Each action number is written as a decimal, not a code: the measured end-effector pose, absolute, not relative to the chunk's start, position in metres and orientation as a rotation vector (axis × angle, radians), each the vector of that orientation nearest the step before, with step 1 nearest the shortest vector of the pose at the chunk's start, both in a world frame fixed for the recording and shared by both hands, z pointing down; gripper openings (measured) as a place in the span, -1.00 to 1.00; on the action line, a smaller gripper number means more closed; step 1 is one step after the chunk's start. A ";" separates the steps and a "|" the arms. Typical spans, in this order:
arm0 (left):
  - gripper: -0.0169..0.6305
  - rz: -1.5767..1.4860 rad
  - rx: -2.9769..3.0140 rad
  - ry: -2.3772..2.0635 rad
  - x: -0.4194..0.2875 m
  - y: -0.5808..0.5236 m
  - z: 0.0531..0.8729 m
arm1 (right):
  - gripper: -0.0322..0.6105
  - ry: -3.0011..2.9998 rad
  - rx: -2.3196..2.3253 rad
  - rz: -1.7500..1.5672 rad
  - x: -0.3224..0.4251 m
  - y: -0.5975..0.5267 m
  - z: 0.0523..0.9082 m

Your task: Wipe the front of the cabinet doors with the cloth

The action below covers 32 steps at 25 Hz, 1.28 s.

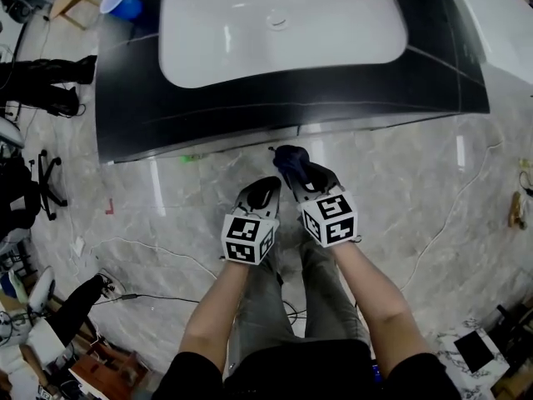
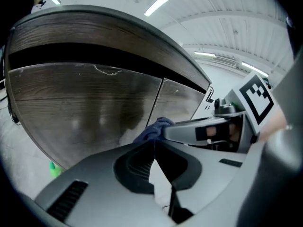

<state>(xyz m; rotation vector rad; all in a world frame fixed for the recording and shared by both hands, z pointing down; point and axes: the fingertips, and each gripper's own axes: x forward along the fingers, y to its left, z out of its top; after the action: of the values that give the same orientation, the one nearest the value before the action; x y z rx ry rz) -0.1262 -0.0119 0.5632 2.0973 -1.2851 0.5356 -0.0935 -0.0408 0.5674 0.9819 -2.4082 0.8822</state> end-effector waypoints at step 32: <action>-0.90 0.377 2.193 -1.273 -0.115 -0.009 0.499 | -0.57 -2.515 1.102 0.805 -0.079 -0.046 0.471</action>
<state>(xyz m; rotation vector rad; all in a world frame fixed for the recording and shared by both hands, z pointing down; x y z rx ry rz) -0.1145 -0.0091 0.4985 2.1933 -1.2726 0.3766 -0.0786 -0.0463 0.4706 1.1025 -2.5147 0.8055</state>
